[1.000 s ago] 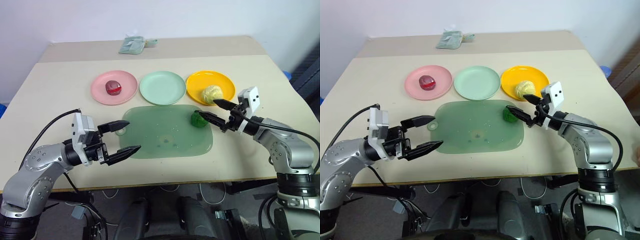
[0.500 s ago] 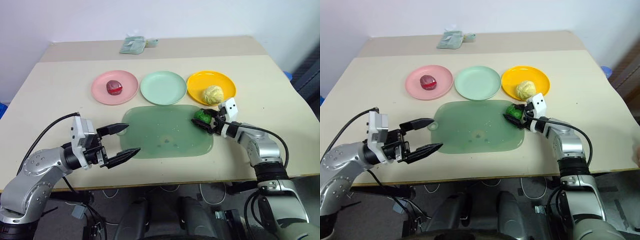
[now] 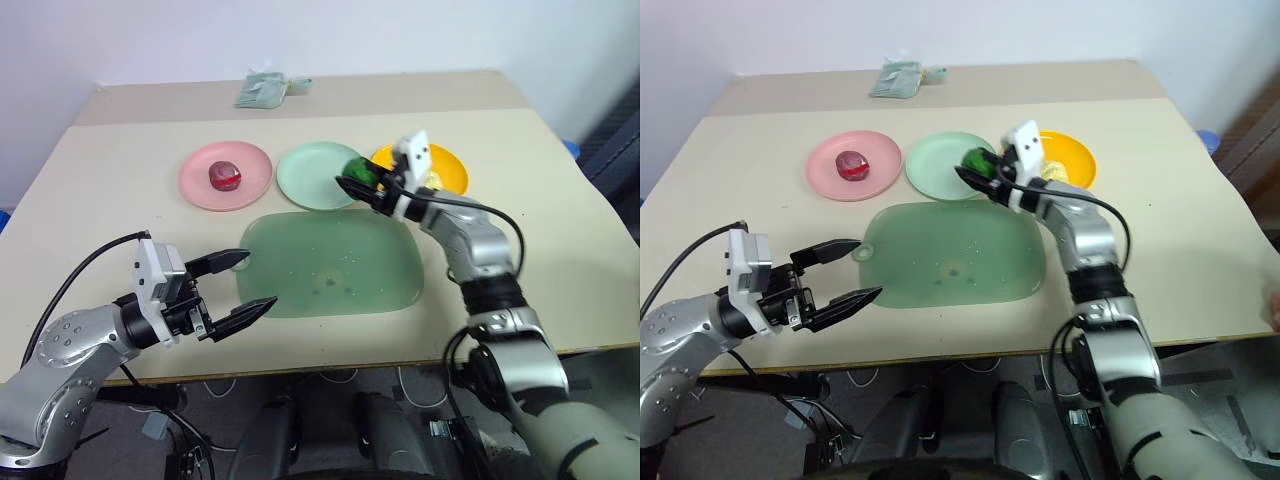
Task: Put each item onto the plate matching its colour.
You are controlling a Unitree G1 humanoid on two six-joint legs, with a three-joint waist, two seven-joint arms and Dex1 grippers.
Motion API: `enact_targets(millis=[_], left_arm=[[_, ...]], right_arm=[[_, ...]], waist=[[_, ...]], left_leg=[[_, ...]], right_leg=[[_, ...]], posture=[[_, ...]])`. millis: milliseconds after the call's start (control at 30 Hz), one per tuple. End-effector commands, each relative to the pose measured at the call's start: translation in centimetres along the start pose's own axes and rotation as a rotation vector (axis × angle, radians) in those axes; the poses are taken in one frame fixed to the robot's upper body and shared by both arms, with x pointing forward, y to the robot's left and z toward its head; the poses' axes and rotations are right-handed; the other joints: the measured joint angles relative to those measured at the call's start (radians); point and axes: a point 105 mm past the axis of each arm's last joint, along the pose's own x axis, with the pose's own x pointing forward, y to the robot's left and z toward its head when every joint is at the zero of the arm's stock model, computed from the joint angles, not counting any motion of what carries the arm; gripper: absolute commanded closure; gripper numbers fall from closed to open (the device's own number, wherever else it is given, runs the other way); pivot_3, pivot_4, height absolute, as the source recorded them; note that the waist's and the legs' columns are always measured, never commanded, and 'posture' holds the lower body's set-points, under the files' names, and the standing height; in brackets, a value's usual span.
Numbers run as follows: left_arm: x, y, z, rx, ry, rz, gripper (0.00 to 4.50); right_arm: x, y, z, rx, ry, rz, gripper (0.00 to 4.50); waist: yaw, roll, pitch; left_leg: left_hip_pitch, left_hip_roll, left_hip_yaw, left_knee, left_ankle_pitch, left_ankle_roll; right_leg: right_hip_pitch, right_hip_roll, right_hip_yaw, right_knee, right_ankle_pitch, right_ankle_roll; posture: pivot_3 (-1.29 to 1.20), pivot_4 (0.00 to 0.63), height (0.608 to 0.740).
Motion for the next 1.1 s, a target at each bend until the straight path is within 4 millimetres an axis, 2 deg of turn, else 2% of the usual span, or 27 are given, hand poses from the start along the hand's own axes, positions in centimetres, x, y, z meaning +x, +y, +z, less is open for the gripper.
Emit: enact_targets(millis=[33, 200, 300, 367, 400, 533, 600, 700, 800, 967, 1100], left_arm=[[-0.1, -0.2, 0.8, 0.034, -0.012, 0.022, 0.00], [-0.3, 0.1, 1.1, 0.065, -0.016, 0.120, 0.00], [-0.4, 0.6, 1.0, 0.086, -0.001, 0.189, 0.00], [-0.5, 1.0, 0.9, 0.099, 0.013, 0.233, 0.00], [-0.4, 1.3, 0.9, 0.113, 0.017, 0.254, 0.00], [-0.6, 2.5, 0.7, 0.138, -0.004, 0.376, 0.00], [-0.6, 2.6, 0.0, 0.129, 0.030, 0.385, 0.00], [-0.6, 2.3, -0.3, 0.090, 0.025, 0.374, 0.00], [-0.6, 2.5, -0.7, 0.067, 0.032, 0.361, 0.00], [-0.2, 3.6, -1.1, 0.069, 0.060, 0.315, 0.00], [0.1, 4.9, -0.9, 0.080, 0.061, 0.305, 0.00]], right_arm=[[2.3, -0.8, -1.1, -0.015, 0.029, -0.074, 2.33], [4.2, -1.4, -3.3, -0.057, 0.138, -0.197, 2.33], [4.4, -1.7, -3.3, -0.073, 0.146, -0.248, 1.28], [4.5, -2.0, -2.8, -0.107, 0.137, -0.273, 0.28], [4.5, -2.2, -2.4, -0.114, 0.124, -0.277, 0.05], [3.9, -3.0, 0.1, -0.124, 0.032, -0.249, 0.05], [3.0, -3.5, 1.5, -0.144, -0.026, -0.213, 0.05], [0.5, -3.5, 3.3, -0.170, -0.111, -0.119, 0.05], [-3.1, -2.2, 4.2, -0.173, -0.137, -0.062, 0.05], [-9.8, -0.4, 3.9, -0.152, -0.068, -0.198, 0.05], [-14.0, 0.8, 3.3, -0.142, 0.016, -0.290, 0.05]], waist=[[0.003, 0.000, 0.000], [0.002, 0.000, 0.000], [-0.002, 0.000, 0.000], [-0.004, 0.000, 0.000], [-0.004, 0.000, 0.000], [-0.008, 0.000, 0.000], [-0.005, 0.000, 0.000], [0.004, 0.000, 0.000], [0.012, 0.000, 0.000], [0.009, 0.001, 0.000], [0.009, 0.000, 0.000]], left_leg=[[0.000, 0.000, 0.000, 0.000, 0.000, 0.000], [0.000, -0.001, -0.001, -0.001, 0.000, 0.000], [0.000, -0.001, -0.001, -0.002, 0.001, -0.001], [0.000, -0.001, -0.001, -0.003, 0.001, -0.002], [0.000, -0.001, -0.001, -0.003, 0.001, -0.002], [0.000, -0.001, -0.001, -0.004, 0.001, -0.003], [0.000, -0.001, -0.001, -0.004, 0.001, -0.002], [0.000, -0.001, -0.001, -0.004, 0.002, -0.002], [0.000, -0.001, -0.003, -0.004, 0.001, -0.002], [0.000, 0.000, -0.003, -0.004, 0.001, -0.002], [0.000, 0.000, -0.002, -0.003, 0.001, -0.002]], right_leg=[[0.000, 0.000, 0.000, 0.000, 0.000, 0.000], [0.000, -0.001, 0.000, -0.001, 0.000, 0.000], [-0.001, 0.000, 0.000, 0.000, 0.000, 0.000], [-0.002, 0.000, 0.000, 0.000, 0.000, 0.000], [-0.002, 0.000, 0.000, 0.000, 0.000, 0.000], [-0.002, 0.002, 0.000, 0.000, 0.001, 0.002], [-0.002, 0.002, 0.000, 0.000, 0.002, 0.003], [-0.001, 0.002, 0.000, -0.001, 0.002, 0.003], [0.000, 0.002, 0.000, -0.001, 0.002, 0.003], [-0.001, 0.001, 0.000, 0.000, 0.000, 0.001], [-0.001, -0.001, 0.000, 0.000, -0.001, -0.001]], posture=[[0.00, 0.150, 0.740], [0.00, 0.150, 0.740], [0.00, 0.150, 0.740], [0.00, 0.150, 0.740], [0.00, 0.150, 0.740], [0.00, 0.150, 0.740], [0.00, 0.150, 0.740], [0.00, 0.150, 0.740], [0.00, 0.150, 0.740], [0.00, 0.150, 0.740], [0.00, 0.150, 0.740]])
